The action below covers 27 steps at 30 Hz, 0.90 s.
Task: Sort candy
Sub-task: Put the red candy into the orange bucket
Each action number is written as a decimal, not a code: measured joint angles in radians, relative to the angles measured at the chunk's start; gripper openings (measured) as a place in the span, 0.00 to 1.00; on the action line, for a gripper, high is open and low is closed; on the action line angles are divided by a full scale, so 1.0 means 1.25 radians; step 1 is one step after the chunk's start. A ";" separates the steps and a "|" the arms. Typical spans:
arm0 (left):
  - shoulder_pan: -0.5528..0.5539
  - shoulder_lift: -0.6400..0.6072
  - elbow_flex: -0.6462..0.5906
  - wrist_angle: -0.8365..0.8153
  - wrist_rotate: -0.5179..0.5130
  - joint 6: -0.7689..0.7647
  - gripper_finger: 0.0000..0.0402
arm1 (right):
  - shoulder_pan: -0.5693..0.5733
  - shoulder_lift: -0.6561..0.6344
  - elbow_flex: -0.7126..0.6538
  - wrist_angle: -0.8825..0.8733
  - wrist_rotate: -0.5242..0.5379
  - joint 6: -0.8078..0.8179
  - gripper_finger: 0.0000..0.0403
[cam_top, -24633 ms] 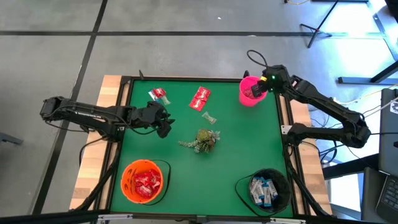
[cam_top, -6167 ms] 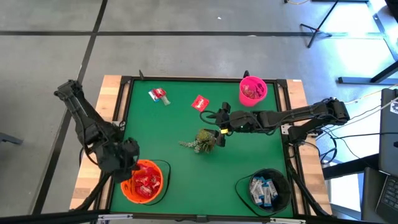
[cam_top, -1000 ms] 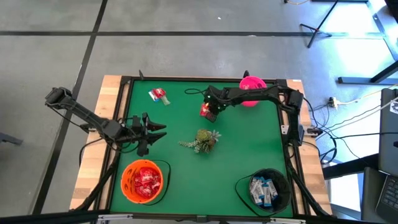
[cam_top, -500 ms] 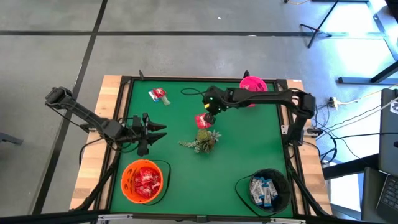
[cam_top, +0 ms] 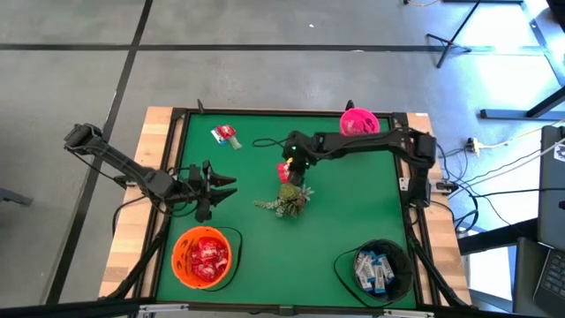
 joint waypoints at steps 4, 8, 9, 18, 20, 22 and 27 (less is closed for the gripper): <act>0.000 0.000 0.000 -0.004 0.000 0.000 0.39 | 0.009 0.042 0.000 0.035 0.000 0.000 0.52; 0.000 0.000 0.000 -0.006 0.000 0.000 0.39 | 0.021 0.075 0.003 0.048 0.019 0.001 0.60; 0.000 0.000 0.000 -0.006 0.000 0.000 0.39 | 0.021 0.080 0.004 0.047 0.028 0.001 0.61; 0.000 0.000 0.000 -0.017 -0.004 -0.005 0.39 | 0.005 0.092 0.012 0.013 0.082 0.030 0.54; 0.000 0.000 0.000 -0.018 -0.004 -0.021 0.39 | -0.005 0.093 0.021 -0.008 0.084 0.038 0.50; 0.000 0.000 0.000 -0.019 -0.004 -0.022 0.39 | -0.016 0.094 0.023 -0.015 0.090 0.040 0.47; 0.000 0.000 0.000 -0.019 -0.004 -0.023 0.39 | -0.042 0.094 0.023 -0.017 0.070 0.056 0.42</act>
